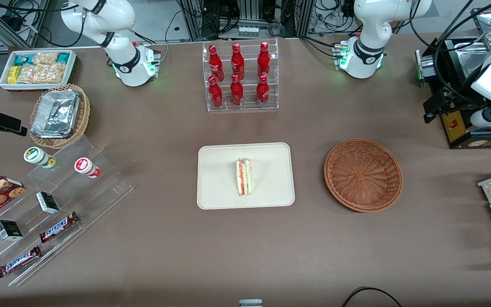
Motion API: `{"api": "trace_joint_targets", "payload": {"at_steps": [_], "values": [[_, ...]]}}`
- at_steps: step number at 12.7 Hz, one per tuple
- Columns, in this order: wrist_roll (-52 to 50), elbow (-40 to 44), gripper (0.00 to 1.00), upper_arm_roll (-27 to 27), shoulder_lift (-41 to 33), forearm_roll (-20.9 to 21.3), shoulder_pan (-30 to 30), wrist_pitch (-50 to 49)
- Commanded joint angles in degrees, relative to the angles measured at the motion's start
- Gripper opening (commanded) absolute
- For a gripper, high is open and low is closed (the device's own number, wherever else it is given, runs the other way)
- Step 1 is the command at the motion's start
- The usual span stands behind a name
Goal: Place sandwich from basket to tray
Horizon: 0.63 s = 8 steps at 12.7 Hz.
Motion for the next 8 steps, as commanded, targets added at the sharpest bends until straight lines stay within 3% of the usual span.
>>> {"api": "trace_joint_targets", "payload": {"at_steps": [1,8], "values": [[1.32,-0.01,1.00,-0.20,-0.62,0.10,0.62,-1.78],[1.23,0.43,1.00,0.42,-0.53,0.28,0.27,-4.08]]}}
